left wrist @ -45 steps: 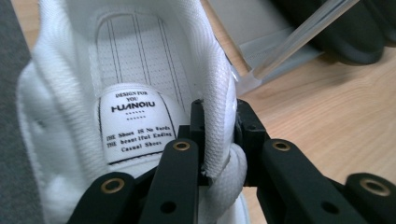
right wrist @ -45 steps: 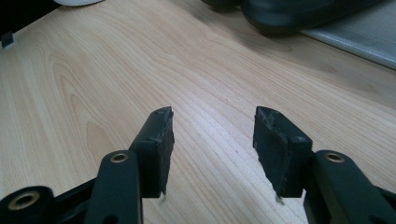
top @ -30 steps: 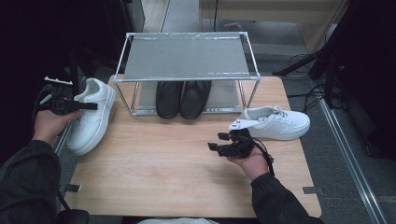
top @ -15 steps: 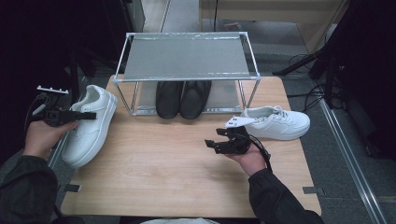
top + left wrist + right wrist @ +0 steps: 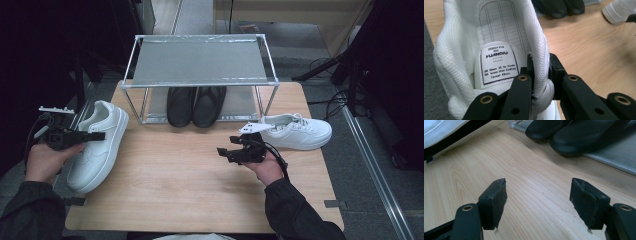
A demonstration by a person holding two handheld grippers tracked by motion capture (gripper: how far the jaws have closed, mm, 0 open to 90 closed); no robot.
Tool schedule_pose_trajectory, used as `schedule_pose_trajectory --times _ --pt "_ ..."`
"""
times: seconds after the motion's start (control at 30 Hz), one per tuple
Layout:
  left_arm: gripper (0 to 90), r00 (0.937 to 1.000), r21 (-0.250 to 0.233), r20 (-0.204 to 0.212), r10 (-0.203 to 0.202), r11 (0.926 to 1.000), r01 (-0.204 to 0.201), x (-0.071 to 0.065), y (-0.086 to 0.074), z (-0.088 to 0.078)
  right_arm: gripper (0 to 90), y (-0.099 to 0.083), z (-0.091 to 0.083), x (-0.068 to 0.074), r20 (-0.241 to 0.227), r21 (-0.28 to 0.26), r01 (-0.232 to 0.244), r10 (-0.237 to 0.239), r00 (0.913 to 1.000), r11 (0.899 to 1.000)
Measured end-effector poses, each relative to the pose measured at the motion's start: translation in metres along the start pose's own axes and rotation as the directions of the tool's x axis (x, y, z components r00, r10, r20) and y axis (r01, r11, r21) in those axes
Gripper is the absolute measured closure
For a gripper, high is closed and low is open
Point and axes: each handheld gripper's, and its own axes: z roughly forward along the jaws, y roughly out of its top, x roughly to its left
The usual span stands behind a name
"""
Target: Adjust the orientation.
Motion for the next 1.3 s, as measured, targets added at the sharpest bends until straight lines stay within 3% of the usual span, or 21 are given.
schedule_pose_trajectory --times 0.2,0.3,0.47,0.73,0.87,1.07,1.1,1.13,1.3 --pt "82.8 0.9995 0.009 0.029 0.012 0.9999 -0.012 -0.016 -0.007 0.003 30.1 -0.001 0.001 -0.002 0.014 0.020 -0.015 0.015 0.9998 1.000" --pt "82.8 0.9986 0.010 0.045 0.029 0.9995 -0.030 -0.025 -0.008 0.005 25.7 -0.001 0.000 -0.002 -0.023 0.034 -0.001 0.002 0.9997 0.999" --pt "82.7 0.9953 0.017 0.079 0.056 0.9982 -0.057 -0.039 -0.007 0.011 25.8 -0.001 0.000 -0.002 0.000 0.050 0.004 -0.004 1.0000 0.999" --pt "82.6 0.9838 0.033 0.125 0.129 0.9904 -0.134 -0.070 0.000 0.026 26.0 -0.003 -0.001 -0.002 0.012 0.068 0.011 -0.011 0.9999 0.998" --pt "82.5 0.9738 0.050 0.150 0.170 0.9825 -0.180 -0.085 0.005 0.039 26.3 -0.005 -0.003 -0.002 0.018 0.070 -0.005 0.003 0.9998 0.998" --pt "82.5 0.9512 0.072 0.207 0.229 0.9661 -0.248 -0.104 0.014 0.064 26.3 -0.011 -0.012 -0.002 0.028 0.057 -0.017 0.016 0.9995 0.998" --pt "82.4 0.9512 0.072 0.207 0.229 0.9661 -0.248 -0.104 0.014 0.064 26.3 -0.011 -0.012 -0.002 0.028 0.057 -0.017 0.016 0.9995 0.998" --pt "82.4 0.9393 0.076 0.232 0.253 0.9580 -0.277 -0.112 0.016 0.075 26.2 -0.014 -0.015 -0.003 0.039 0.055 -0.024 0.022 0.9990 0.998" --pt "82.3 0.9162 0.104 0.268 0.298 0.9365 -0.335 -0.131 0.023 0.097 26.2 -0.021 -0.023 -0.005 0.075 0.064 -0.049 0.044 0.9963 0.997"
